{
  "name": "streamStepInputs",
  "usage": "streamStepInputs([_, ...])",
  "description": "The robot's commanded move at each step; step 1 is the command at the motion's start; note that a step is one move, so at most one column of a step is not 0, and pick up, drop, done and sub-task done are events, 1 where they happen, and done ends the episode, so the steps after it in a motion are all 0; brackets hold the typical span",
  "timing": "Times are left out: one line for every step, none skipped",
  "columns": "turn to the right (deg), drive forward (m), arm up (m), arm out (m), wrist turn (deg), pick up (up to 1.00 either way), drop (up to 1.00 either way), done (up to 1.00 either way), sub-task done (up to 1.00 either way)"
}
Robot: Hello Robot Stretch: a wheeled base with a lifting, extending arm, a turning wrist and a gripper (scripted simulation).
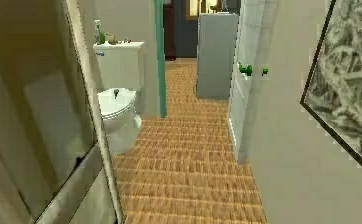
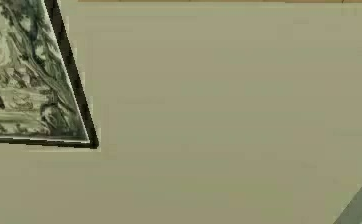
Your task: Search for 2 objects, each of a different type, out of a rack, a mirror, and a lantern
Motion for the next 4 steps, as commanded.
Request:
streamStepInputs([0.0,1.0,0.0,0.0,0.0,0.0,0.0,0.0,0.0])
streamStepInputs([0.0,1.0,0.0,0.0,0.0,0.0,0.0,0.0,0.0])
streamStepInputs([0.0,0.75,0.0,0.0,0.0,0.0,0.0,0.0,0.0])
streamStepInputs([-45.0,0.0,0.0,0.0,0.0,0.0,0.0,0.0,0.0])
